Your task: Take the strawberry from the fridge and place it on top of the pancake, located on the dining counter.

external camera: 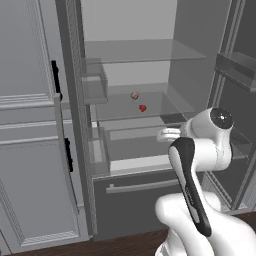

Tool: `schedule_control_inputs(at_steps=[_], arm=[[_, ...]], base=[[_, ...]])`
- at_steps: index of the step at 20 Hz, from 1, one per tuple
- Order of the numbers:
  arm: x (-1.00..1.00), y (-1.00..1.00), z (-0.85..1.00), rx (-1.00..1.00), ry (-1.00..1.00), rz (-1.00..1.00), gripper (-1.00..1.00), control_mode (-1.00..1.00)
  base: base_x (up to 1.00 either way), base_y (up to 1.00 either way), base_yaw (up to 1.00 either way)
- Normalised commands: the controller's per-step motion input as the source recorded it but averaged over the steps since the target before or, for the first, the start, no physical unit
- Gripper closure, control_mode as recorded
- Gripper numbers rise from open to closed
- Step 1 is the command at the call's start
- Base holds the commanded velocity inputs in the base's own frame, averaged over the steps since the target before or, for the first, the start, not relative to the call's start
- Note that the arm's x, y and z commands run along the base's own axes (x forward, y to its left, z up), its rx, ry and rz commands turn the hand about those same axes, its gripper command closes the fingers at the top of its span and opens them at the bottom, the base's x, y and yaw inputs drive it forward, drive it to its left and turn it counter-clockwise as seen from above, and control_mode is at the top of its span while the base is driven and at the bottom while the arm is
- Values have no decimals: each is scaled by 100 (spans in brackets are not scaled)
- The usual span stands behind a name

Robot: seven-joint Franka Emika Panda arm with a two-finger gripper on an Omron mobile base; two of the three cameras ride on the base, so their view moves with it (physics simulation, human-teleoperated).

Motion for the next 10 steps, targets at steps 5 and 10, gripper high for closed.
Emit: schedule_control_inputs(at_steps=[5, 10], arm=[[5, 0, -1, 0, 0, -2, -100, 100], [0, 0, 0, 0, 0, 0, -100, 100]], base=[[15, 11, -3], [85, 10, -7]])
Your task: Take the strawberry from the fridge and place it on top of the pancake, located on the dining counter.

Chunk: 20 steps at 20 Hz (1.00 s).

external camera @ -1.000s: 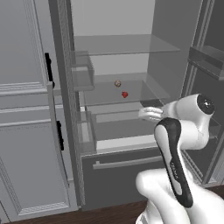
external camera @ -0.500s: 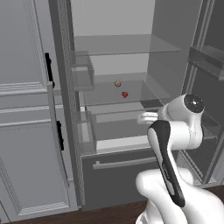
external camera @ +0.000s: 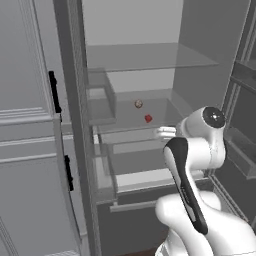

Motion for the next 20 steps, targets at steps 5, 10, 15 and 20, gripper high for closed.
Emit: schedule_control_inputs(at_steps=[5, 10, 15, 20], arm=[[0, 0, 0, 0, 0, 0, -100, 100], [0, 0, 0, 0, 0, 0, -100, 100], [14, 0, -24, 0, 1, 0, -100, -100], [37, 0, -50, -8, 9, 0, -100, -100]], base=[[64, -34, -2], [75, 18, -1], [27, -1, 0], [0, 0, 0]])
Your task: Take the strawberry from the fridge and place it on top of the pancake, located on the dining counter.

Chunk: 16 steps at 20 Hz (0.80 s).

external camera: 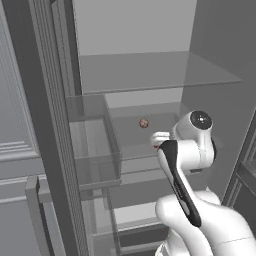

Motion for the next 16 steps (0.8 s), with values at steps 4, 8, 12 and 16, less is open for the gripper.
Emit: schedule_control_inputs(at_steps=[4, 8, 12, 16], arm=[[49, 0, -15, -1, 10, 0, -100, -100], [68, 0, -6, 0, 9, 0, -100, -100], [61, -3, -16, 0, 8, 0, -100, -100], [59, -14, -21, 0, 6, 0, -100, -100]], base=[[0, 0, 0], [0, 0, 0], [0, 0, 0], [0, 0, 0]])
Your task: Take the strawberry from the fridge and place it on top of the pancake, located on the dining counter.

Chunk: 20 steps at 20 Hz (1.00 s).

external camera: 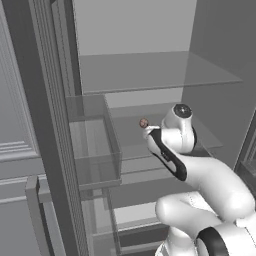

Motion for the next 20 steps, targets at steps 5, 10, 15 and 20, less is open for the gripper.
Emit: schedule_control_inputs(at_steps=[5, 10, 15, 20], arm=[[44, 0, -33, 0, 3, 0, -100, -100], [13, 2, -42, -1, 1, 0, -100, -100], [4, 0, -25, 0, 0, 0, -100, -100], [27, 0, -21, 0, 1, 0, -100, -100]], base=[[0, 0, 0], [0, 0, 0], [0, 0, 0], [0, 0, 0]])
